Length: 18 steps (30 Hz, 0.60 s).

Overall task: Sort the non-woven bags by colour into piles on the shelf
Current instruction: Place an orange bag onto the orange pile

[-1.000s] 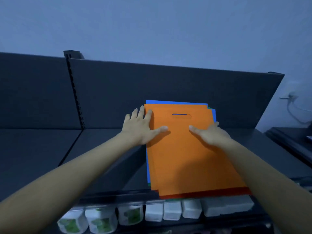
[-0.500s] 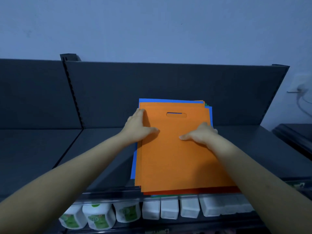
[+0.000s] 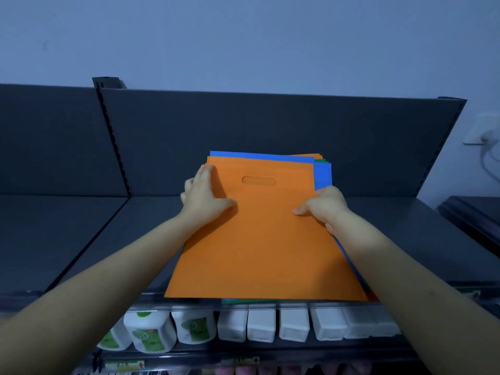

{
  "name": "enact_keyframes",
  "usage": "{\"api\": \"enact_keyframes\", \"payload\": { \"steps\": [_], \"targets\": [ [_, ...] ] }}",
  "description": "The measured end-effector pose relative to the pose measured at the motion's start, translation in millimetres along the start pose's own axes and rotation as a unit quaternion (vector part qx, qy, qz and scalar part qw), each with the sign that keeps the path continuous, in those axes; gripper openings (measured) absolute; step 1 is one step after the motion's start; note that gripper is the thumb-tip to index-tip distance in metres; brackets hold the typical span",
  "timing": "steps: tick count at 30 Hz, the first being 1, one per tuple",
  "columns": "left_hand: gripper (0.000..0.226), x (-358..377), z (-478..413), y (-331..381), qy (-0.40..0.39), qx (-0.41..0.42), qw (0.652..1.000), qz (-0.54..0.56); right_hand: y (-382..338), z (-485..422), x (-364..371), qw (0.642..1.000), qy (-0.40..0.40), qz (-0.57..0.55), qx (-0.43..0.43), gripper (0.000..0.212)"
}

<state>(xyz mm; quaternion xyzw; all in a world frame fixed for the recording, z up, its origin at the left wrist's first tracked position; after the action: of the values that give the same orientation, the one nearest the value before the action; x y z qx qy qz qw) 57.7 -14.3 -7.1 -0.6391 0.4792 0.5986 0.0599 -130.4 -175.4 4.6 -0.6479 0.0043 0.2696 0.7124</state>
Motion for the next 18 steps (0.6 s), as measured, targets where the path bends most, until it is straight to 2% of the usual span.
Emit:
{"api": "enact_keyframes", "payload": {
  "steps": [3, 5, 11, 18],
  "targets": [
    [0.098, 1.0, -1.1, -6.4, -0.015, -0.033, 0.996, 0.076, 2.2, 6.1, -1.7, 0.998, -0.012, -0.062, -0.026, 0.063],
    [0.100, 0.9, -1.9, -8.3, -0.013, -0.042, 0.994, 0.101, 3.6, 7.8, -3.4, 0.995, -0.016, -0.090, -0.036, 0.062],
    [0.097, 2.7, -3.1, -8.8, 0.012, -0.035, 0.993, 0.112, 0.4, 5.3, -4.5, 0.992, -0.015, -0.115, -0.046, 0.058],
    [0.098, 8.2, -5.5, -9.1, 0.005, -0.043, 0.993, 0.107, 2.6, -1.5, -3.2, 0.992, -0.025, -0.113, -0.054, 0.060]
  ]
}}
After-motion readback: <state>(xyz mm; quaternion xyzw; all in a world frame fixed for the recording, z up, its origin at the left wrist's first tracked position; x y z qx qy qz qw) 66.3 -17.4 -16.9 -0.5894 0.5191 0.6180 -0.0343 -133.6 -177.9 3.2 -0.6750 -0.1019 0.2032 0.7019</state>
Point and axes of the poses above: each hand's wrist, its own z-axis away from the middle knuckle, its own x-axis out of the palm, y = z × x, the point moved 2 cm from there along -z, towards the middle knuckle, and after that the axes turned 13 degrees about -z, right-handed, at the moved point
